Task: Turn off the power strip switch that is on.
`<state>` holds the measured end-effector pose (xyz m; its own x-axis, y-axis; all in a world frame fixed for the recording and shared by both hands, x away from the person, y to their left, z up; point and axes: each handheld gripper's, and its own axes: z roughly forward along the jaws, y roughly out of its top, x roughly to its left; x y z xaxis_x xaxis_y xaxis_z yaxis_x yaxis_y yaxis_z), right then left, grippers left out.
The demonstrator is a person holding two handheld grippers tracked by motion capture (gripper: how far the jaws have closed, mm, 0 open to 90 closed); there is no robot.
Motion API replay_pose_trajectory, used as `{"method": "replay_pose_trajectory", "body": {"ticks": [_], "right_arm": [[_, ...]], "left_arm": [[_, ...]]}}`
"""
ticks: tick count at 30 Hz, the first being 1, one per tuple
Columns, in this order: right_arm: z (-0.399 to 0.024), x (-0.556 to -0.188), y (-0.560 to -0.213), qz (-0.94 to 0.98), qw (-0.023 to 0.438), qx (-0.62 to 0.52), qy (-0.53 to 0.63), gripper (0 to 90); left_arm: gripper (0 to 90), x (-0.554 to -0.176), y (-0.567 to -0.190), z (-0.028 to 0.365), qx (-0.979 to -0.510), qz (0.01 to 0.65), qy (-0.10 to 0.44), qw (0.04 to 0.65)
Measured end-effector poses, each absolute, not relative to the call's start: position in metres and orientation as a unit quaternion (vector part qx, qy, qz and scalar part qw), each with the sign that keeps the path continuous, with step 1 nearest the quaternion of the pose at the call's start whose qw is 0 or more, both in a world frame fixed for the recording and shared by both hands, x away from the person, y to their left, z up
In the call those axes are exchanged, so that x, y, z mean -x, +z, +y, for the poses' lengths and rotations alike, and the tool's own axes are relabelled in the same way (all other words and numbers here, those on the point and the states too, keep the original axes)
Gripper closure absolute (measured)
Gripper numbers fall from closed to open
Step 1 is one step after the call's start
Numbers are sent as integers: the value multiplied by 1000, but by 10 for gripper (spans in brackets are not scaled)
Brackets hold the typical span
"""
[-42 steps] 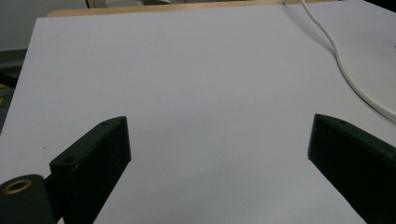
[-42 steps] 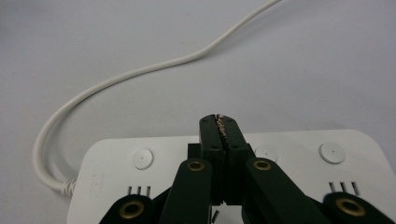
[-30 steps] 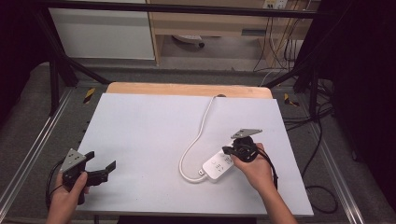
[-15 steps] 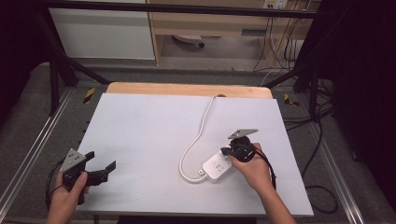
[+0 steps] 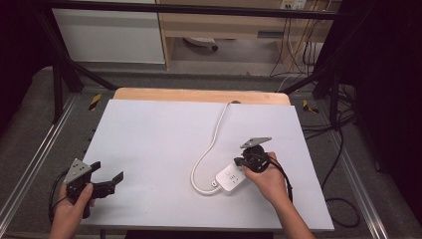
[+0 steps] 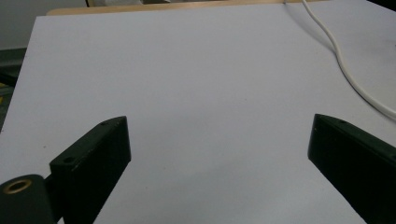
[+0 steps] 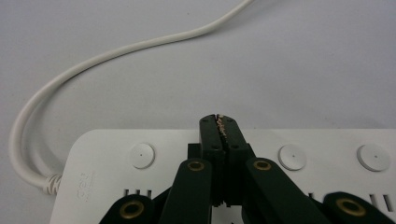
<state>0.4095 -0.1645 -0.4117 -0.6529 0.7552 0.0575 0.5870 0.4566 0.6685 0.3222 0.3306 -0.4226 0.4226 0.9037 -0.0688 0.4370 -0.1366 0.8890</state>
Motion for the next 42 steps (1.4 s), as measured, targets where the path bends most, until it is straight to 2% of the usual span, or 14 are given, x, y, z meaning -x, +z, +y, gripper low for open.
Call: {"method": "replay_pose_trajectory", "body": {"ticks": [42], "right_arm": [[-163,-410,-415,849,126,-394,329,900]], "left_arm": [[57,-322,-423,330,-710,472,254,456]]}}
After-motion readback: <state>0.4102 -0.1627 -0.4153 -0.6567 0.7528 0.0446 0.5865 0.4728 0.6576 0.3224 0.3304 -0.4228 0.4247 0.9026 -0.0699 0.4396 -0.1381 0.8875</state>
